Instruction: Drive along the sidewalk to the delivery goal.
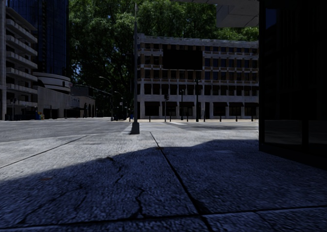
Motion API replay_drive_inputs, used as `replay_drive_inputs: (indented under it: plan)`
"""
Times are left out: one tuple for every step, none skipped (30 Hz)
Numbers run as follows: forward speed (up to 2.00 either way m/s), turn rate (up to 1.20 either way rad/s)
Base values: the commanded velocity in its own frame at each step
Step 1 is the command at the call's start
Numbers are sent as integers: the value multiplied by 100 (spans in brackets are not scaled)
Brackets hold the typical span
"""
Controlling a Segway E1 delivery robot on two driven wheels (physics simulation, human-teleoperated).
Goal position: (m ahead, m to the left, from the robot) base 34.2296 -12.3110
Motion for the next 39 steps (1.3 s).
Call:
replay_drive_inputs:
  plan:
    - [200,0]
    - [200,0]
    - [200,0]
    - [200,0]
    - [200,0]
    - [200,0]
    - [200,0]
    - [200,0]
    - [200,0]
    - [200,0]
    - [200,0]
    - [200,0]
    - [200,0]
    - [200,0]
    - [200,0]
    - [200,0]
    - [200,0]
    - [200,0]
    - [200,0]
    - [200,0]
    - [200,0]
    - [200,0]
    - [200,0]
    - [200,0]
    - [200,0]
    - [200,0]
    - [200,0]
    - [200,0]
    - [200,0]
    - [200,0]
    - [200,0]
    - [200,0]
    - [200,0]
    - [200,0]
    - [200,0]
    - [200,0]
    - [200,0]
    - [200,0]
    - [200,0]
